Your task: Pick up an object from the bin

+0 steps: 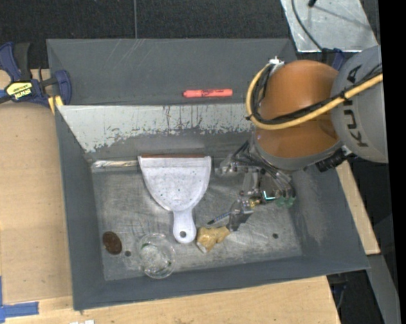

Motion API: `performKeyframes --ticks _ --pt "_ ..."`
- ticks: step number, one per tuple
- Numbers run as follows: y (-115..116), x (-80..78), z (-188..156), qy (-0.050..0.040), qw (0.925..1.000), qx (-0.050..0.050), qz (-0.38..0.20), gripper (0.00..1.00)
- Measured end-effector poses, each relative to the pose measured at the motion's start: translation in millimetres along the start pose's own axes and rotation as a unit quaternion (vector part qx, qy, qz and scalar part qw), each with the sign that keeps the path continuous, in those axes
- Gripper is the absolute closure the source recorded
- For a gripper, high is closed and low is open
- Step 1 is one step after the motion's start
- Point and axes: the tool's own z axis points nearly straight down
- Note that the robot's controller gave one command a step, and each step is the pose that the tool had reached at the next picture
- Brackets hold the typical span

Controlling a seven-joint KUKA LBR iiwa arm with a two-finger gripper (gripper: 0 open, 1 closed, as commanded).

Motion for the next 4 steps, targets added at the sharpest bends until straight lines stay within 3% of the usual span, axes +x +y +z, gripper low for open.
performKeyframes --ticks 1,2,3,4 --pt "-0.1 -1.7 -4.3 -0.0042 1.0 0.0 0.0 0.0" --pt "-3.1 16.2 54.6 -0.0053 0.9976 0.0 -0.069 0.0" --pt "0.8 32.4 65.2 -0.0019 0.993 0.0 -0.118 0.0" --pt "-2.5 34.1 61.2 -0.0032 0.9882 0.001 -0.153 0.0"
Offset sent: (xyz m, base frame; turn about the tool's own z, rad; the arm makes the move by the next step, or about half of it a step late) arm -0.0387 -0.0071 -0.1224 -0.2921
